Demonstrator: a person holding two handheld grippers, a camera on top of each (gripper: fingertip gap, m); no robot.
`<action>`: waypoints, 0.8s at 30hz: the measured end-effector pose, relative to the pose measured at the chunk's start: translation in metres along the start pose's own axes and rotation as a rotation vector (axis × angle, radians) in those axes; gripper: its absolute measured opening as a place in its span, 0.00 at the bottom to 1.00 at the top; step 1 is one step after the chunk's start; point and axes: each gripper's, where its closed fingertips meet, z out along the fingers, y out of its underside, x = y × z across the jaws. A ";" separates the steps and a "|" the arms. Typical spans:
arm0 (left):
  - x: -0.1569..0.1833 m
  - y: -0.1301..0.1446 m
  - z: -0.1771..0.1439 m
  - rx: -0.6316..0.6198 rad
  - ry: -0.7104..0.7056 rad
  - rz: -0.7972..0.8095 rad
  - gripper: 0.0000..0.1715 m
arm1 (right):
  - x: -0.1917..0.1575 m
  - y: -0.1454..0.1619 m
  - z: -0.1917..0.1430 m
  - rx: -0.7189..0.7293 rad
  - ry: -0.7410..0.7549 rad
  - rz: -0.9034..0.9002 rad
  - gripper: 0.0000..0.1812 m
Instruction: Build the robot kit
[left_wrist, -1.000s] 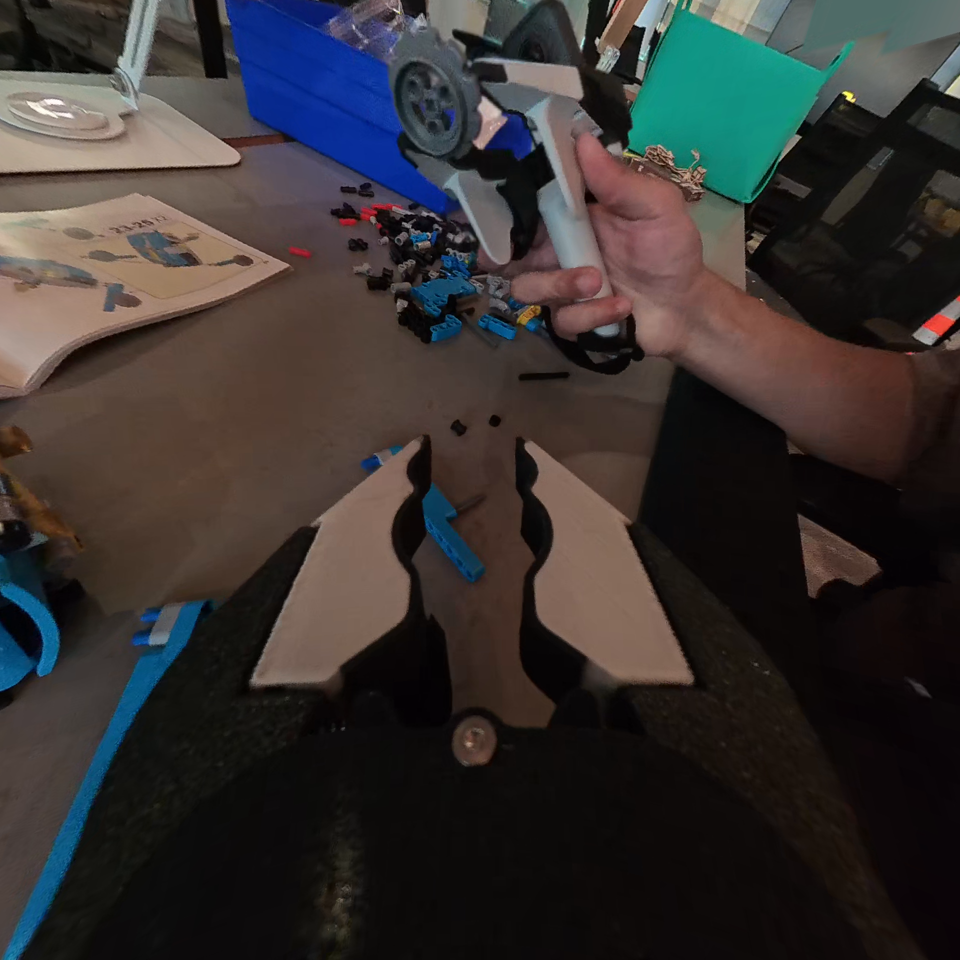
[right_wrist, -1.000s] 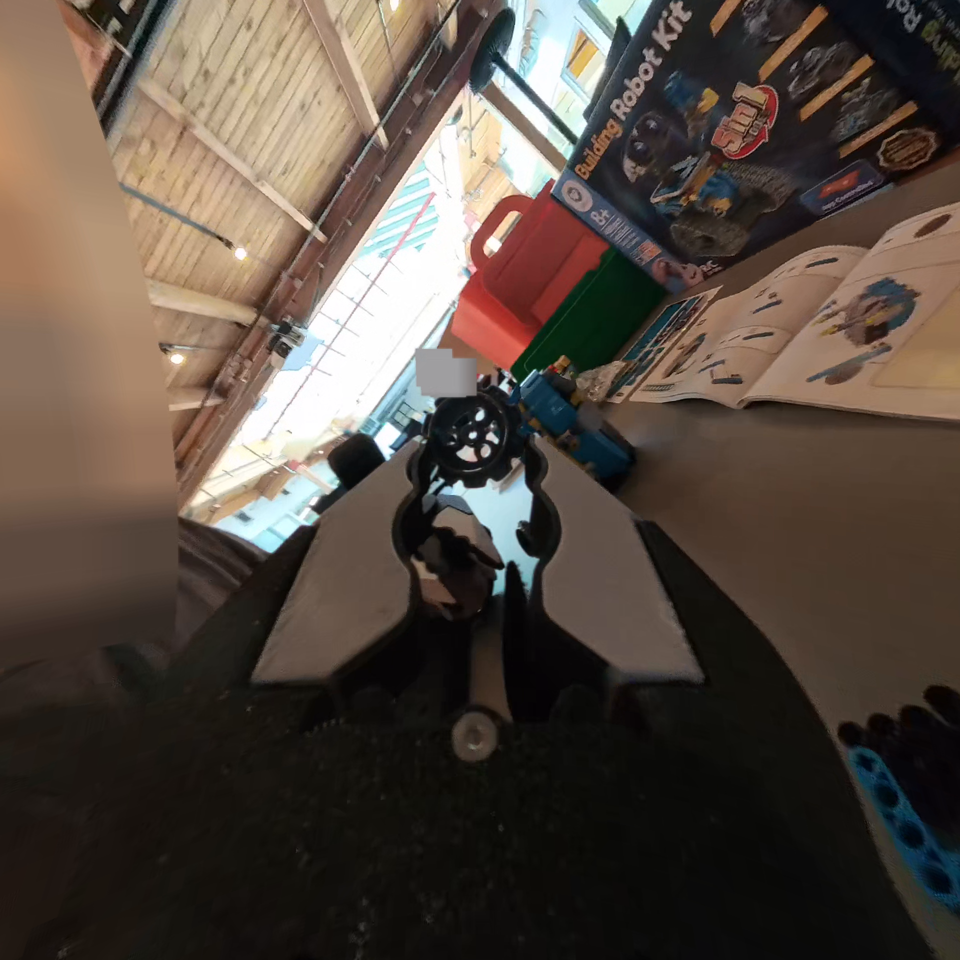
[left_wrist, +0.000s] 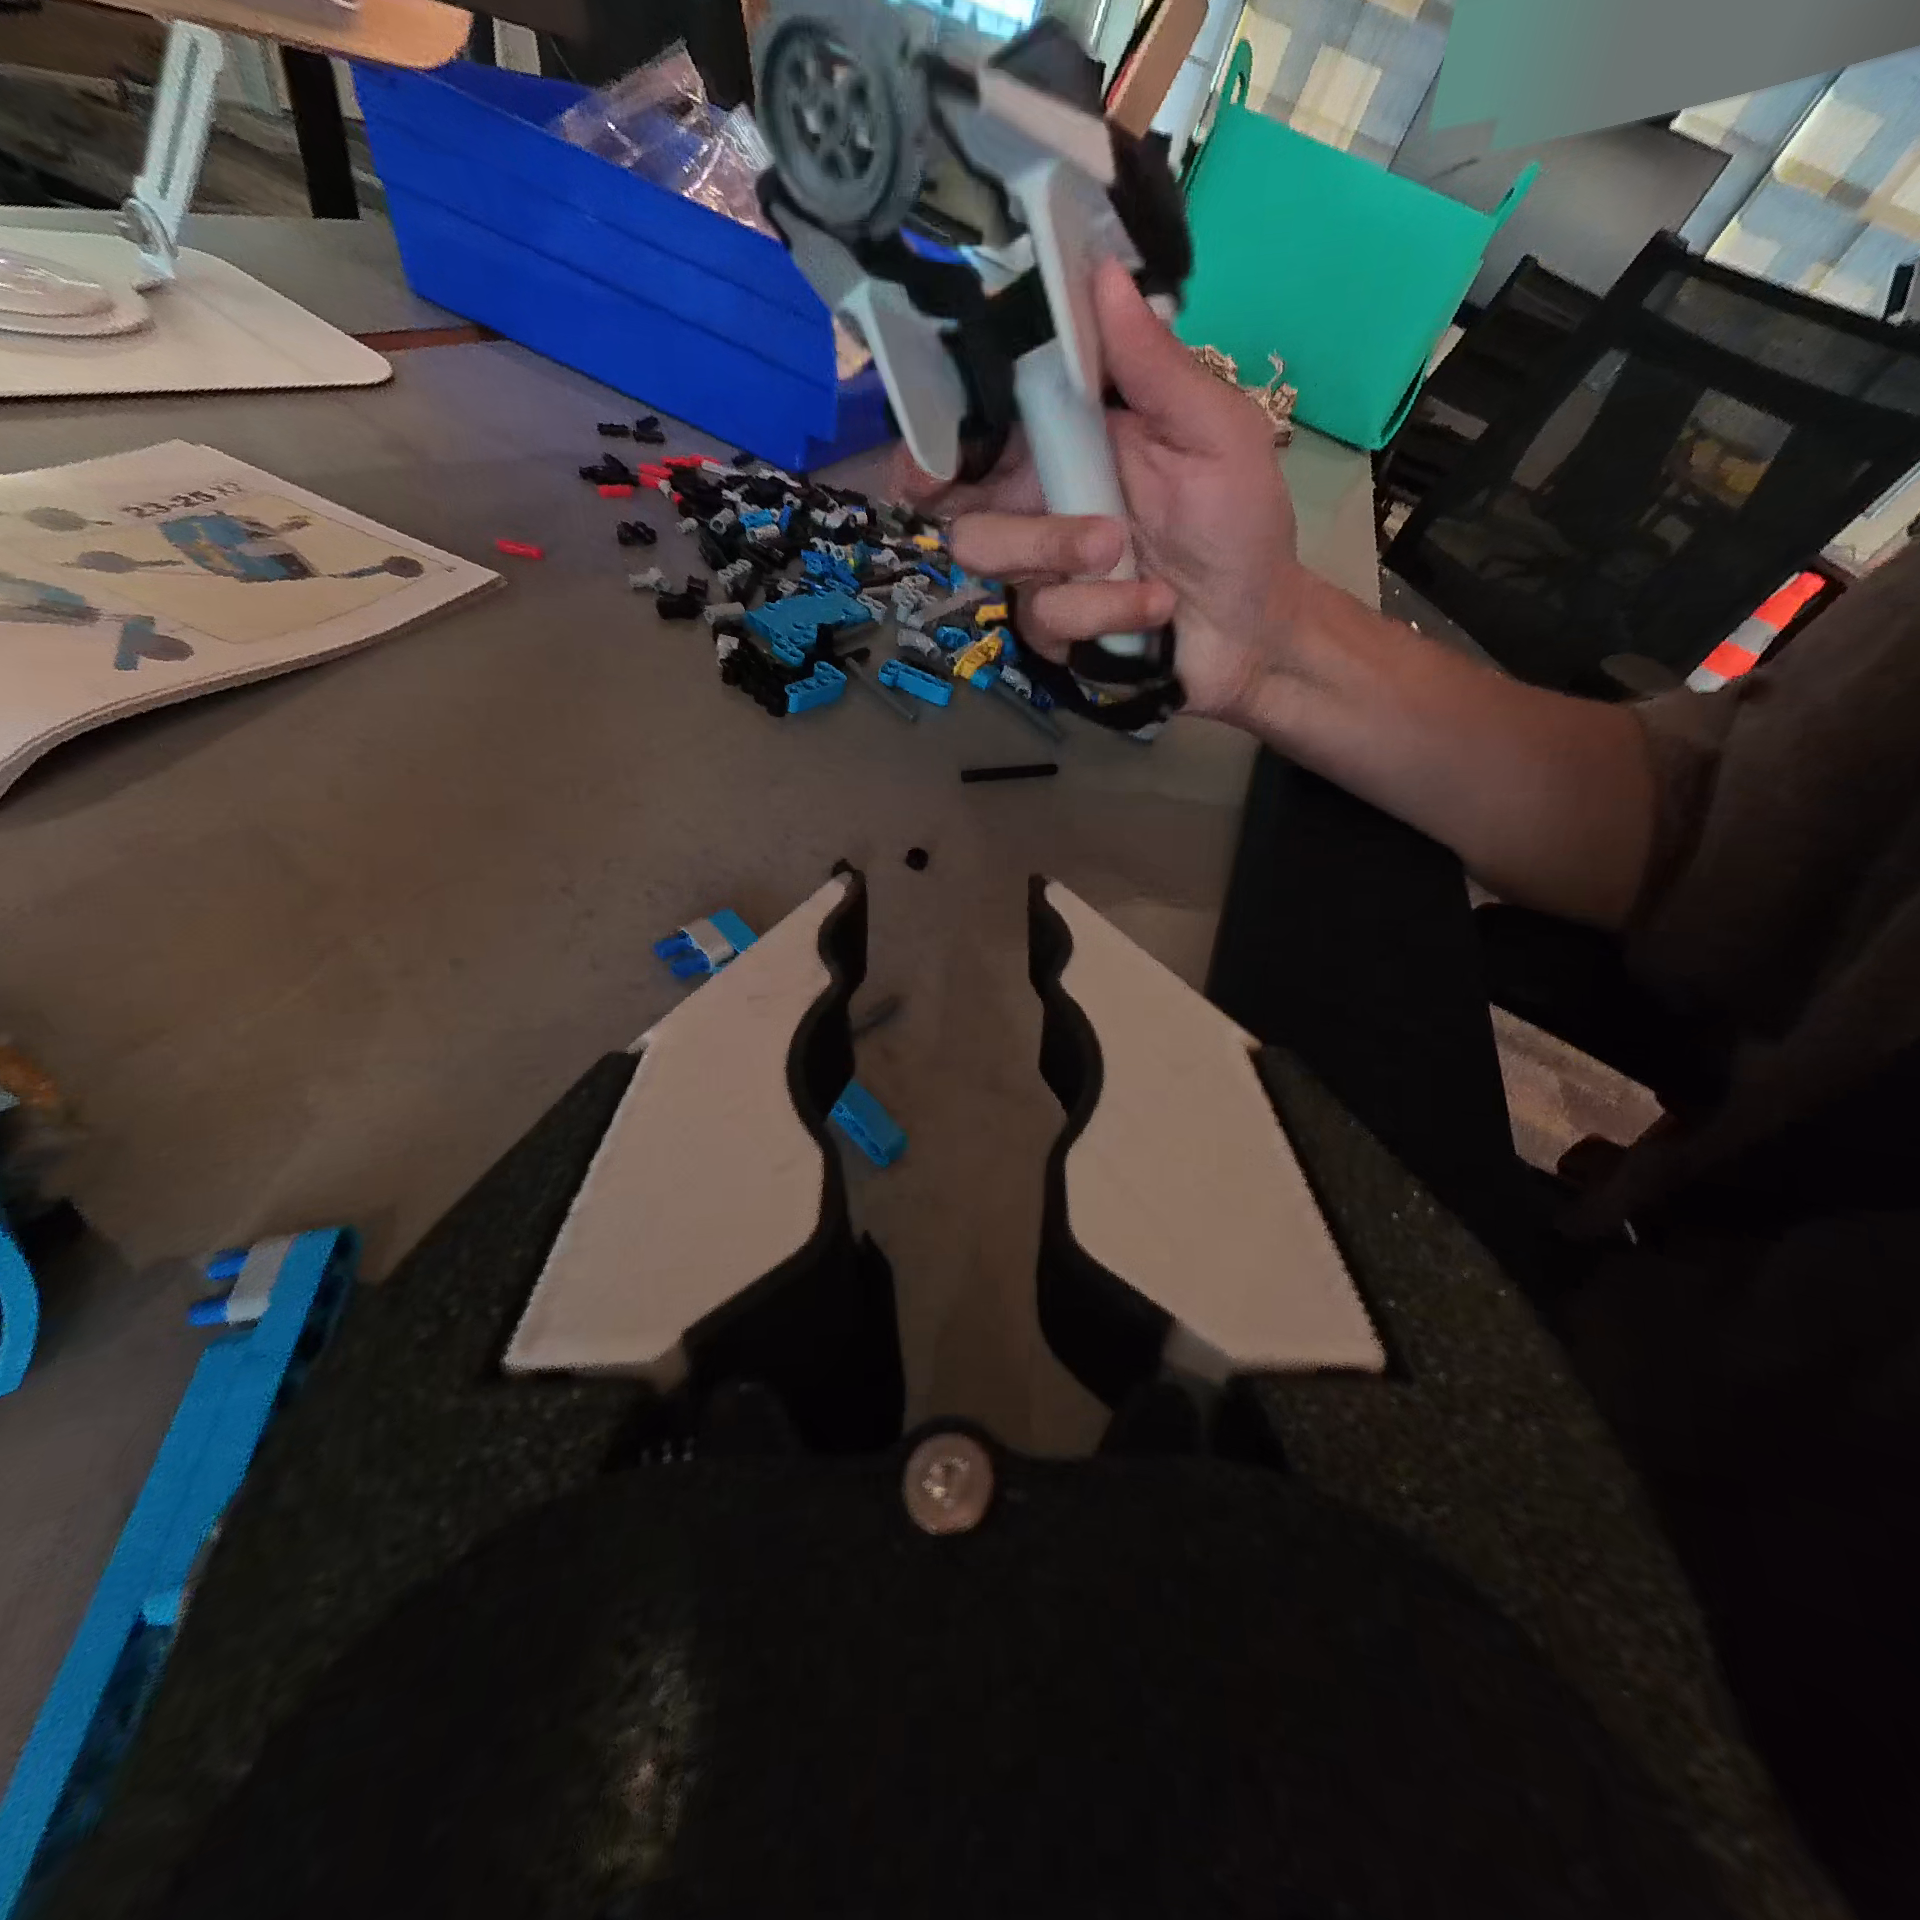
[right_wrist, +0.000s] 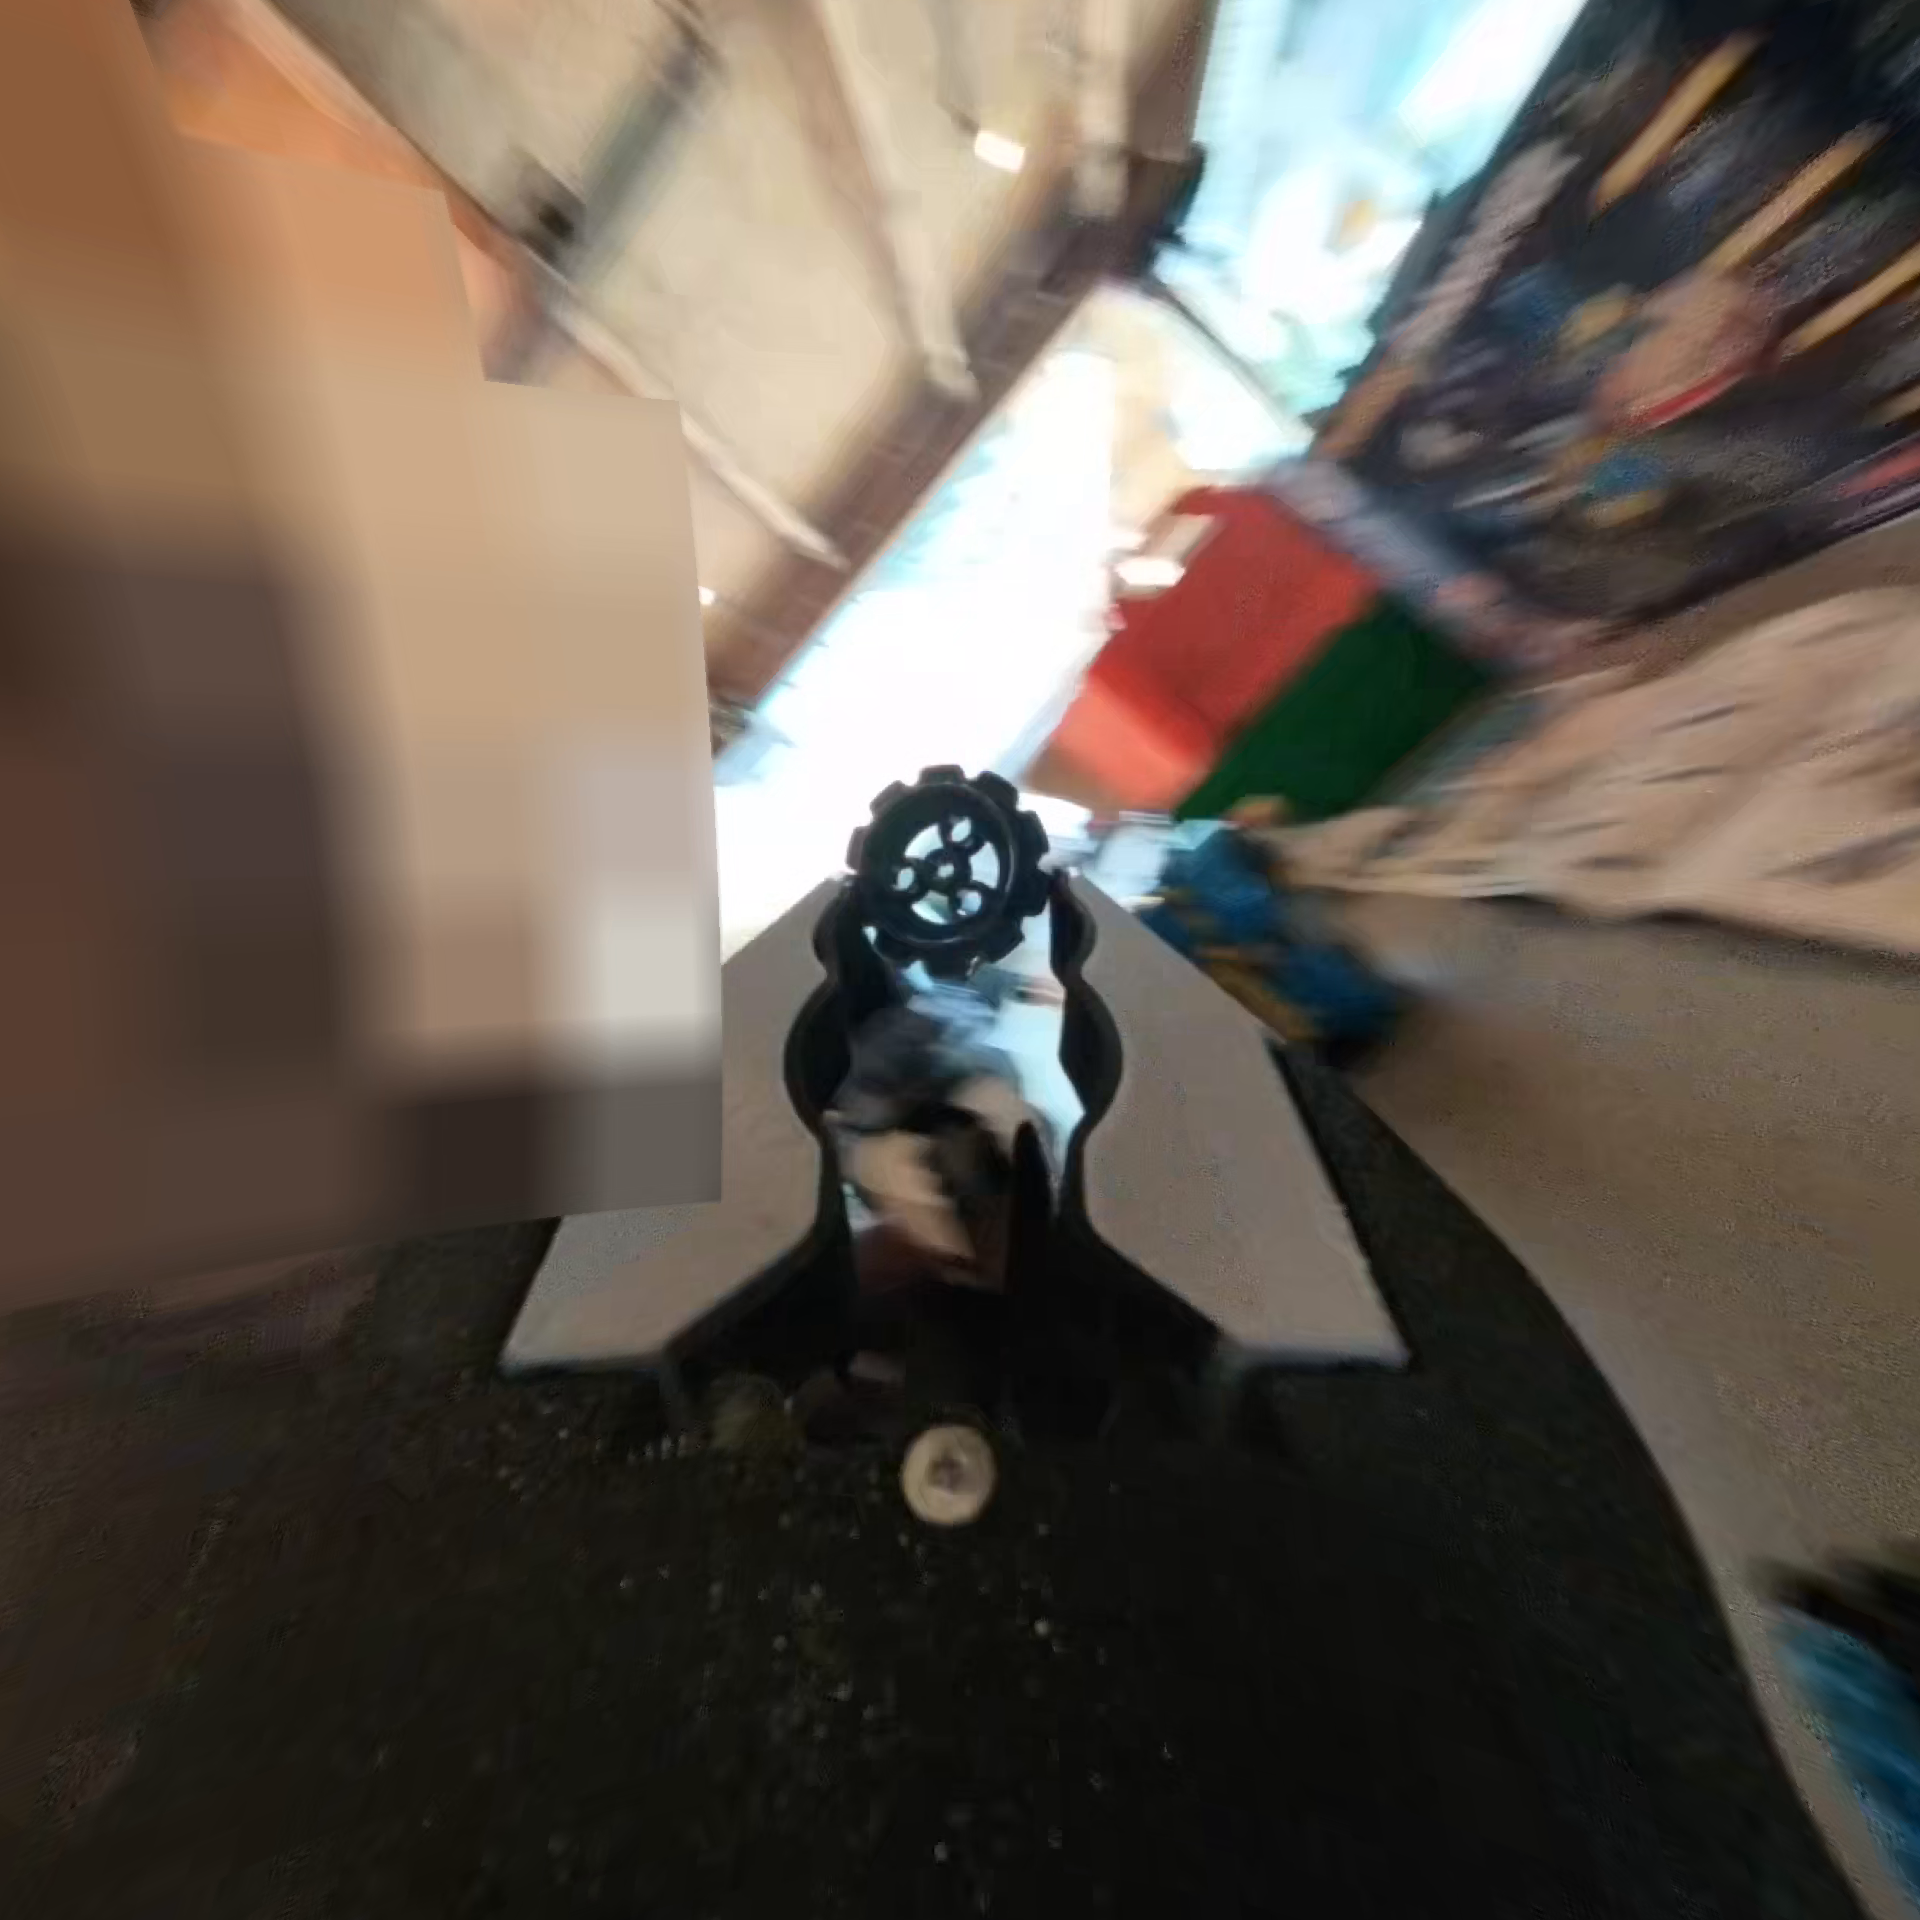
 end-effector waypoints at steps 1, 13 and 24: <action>-0.001 -0.001 -0.001 0.007 -0.001 -0.011 0.18 | 0.008 0.001 0.000 -0.028 0.161 -0.191 0.20; -0.003 0.003 0.013 -0.040 -0.012 0.015 0.17 | 0.028 0.014 -0.005 -0.296 0.859 -1.217 0.20; 0.009 0.004 0.014 -0.045 -0.050 0.148 0.16 | 0.025 0.025 -0.001 -0.310 0.747 -1.105 0.20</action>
